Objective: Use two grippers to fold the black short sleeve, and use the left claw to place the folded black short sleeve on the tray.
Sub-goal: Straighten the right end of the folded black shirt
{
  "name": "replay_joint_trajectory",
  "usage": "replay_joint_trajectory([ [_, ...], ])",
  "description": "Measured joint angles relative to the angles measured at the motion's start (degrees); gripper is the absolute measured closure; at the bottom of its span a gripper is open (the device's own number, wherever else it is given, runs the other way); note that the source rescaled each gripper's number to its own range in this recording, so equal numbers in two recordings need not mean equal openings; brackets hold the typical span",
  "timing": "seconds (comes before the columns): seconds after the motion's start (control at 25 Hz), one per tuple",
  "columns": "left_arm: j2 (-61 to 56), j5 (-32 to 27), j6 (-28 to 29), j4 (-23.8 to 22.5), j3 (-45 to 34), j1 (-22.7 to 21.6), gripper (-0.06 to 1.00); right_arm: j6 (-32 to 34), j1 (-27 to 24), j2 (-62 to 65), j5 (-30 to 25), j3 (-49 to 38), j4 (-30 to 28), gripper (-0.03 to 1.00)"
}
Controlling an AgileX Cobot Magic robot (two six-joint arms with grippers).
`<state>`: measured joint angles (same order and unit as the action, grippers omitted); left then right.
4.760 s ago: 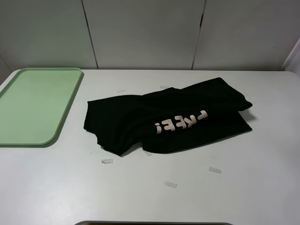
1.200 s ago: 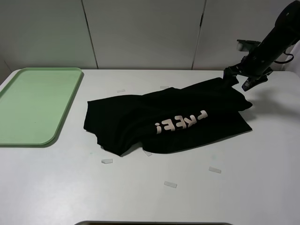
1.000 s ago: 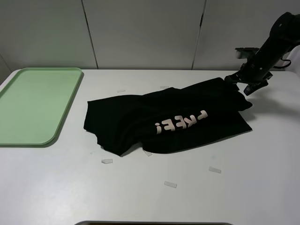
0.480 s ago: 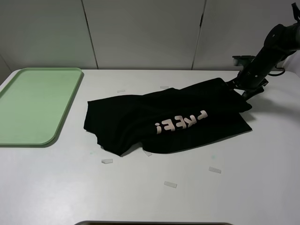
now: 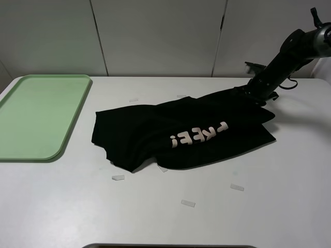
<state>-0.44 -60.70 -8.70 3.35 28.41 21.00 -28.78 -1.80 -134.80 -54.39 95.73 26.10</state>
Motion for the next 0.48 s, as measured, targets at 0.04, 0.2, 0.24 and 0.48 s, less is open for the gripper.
replay_joint_trajectory([
  [0.04, 0.0, 0.0, 0.0, 0.0, 0.0, 0.0, -0.06, 0.0, 0.42, -0.12, 0.0, -0.04, 0.22, 0.81],
  [0.2, 0.0, 0.0, 0.0, 0.0, 0.0, 0.0, -0.06, 0.0, 1.6, -0.19, 0.42, -0.04, -0.58, 0.86],
  [0.24, 0.0, 0.0, 0.0, 0.0, 0.0, 0.0, -0.06, 0.05, 1.86, -0.19, 0.78, -0.04, -1.25, 0.86],
  [0.48, 0.0, 0.0, 0.0, 0.0, 0.0, 0.0, -0.06, 3.74, 3.85, 0.69, 2.36, -0.04, -9.13, 0.86],
])
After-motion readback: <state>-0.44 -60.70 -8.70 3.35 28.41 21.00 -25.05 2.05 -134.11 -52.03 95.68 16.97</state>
